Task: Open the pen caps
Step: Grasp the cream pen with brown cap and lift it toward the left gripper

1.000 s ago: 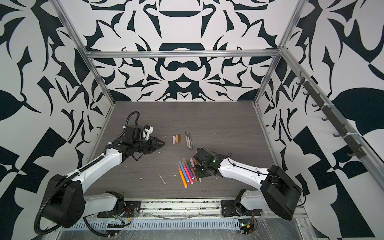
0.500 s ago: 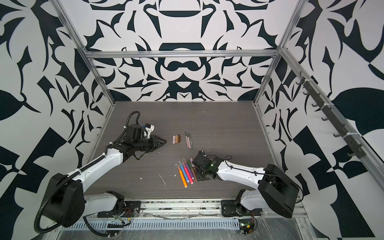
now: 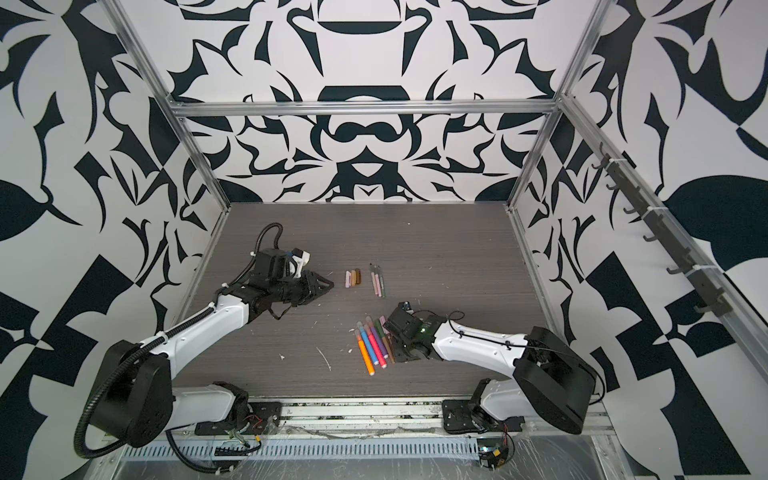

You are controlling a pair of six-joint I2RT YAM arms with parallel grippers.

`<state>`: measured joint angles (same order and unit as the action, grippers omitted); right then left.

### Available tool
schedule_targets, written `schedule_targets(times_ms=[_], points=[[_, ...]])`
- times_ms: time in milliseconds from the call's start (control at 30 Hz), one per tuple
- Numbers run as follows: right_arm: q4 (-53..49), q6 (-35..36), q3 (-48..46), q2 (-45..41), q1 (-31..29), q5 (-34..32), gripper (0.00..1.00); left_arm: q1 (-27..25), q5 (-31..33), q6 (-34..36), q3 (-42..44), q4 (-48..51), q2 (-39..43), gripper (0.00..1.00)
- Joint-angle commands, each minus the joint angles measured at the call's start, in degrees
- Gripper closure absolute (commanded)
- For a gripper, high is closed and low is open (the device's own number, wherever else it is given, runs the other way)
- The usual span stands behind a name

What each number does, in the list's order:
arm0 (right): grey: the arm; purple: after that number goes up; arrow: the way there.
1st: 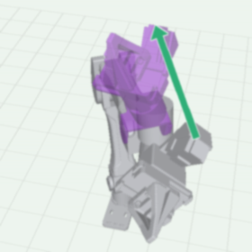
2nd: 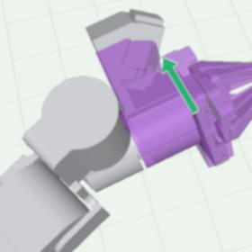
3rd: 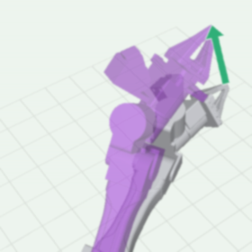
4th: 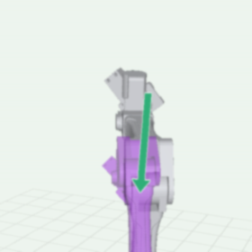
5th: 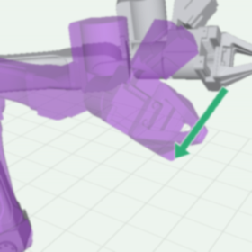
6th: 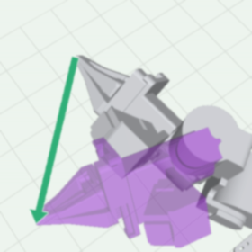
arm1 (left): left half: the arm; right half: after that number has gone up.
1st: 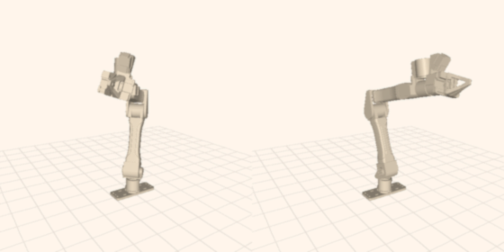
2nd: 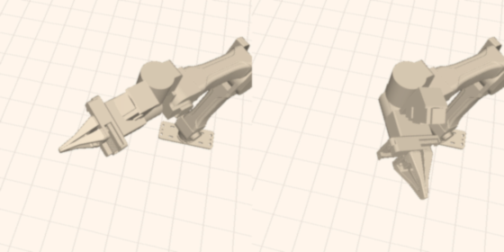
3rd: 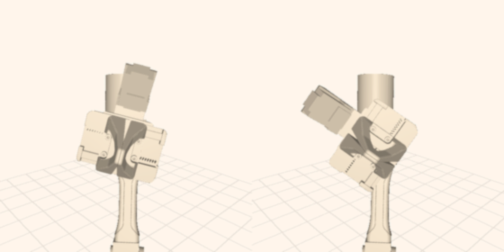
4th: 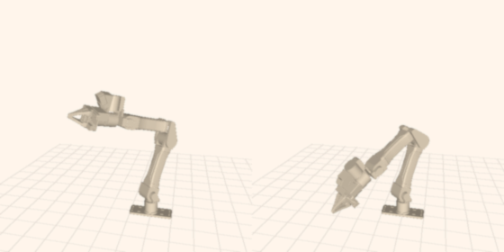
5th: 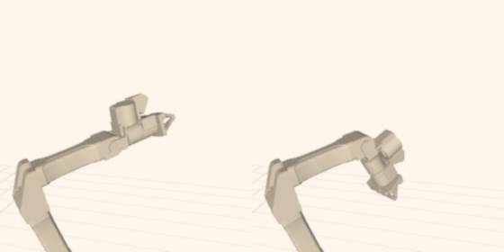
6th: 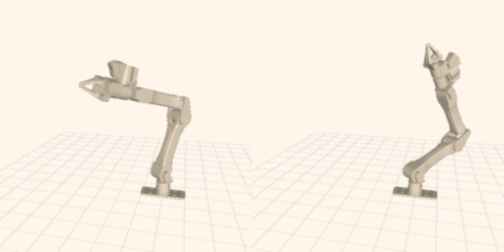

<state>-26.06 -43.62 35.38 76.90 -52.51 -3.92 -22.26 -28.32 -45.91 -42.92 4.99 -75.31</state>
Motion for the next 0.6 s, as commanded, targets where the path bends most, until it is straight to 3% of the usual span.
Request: schedule_targets(times_ms=[0, 133, 267, 400, 567], points=[[-1.0, -1.0, 0.5, 1.8, -0.2, -1.5, 0.72, -0.3, -0.6, -0.6, 0.1, -0.8, -0.4, 0.69], [-1.4, -1.2, 0.8, 3.8, -0.3, -2.3, 0.78, -1.2, -0.3, -1.4, 0.4, -1.4, -0.5, 0.69], [-3.1, -1.2, 2.0, 3.9, -0.2, -3.4, 0.92, -4.0, 0.4, -3.2, 0.4, -3.2, -1.2, 0.69], [-5.8, 0.3, 4.3, 0.7, -0.2, -5.2, 0.95, -8.6, 2.2, -5.2, -0.4, -5.2, -3.0, 0.68], [-2.2, 5.1, 6.7, -3.6, -0.2, 0.5, 0.97, -14.9, 4.1, -7.2, -2.7, -8.0, -7.5, 0.66]])
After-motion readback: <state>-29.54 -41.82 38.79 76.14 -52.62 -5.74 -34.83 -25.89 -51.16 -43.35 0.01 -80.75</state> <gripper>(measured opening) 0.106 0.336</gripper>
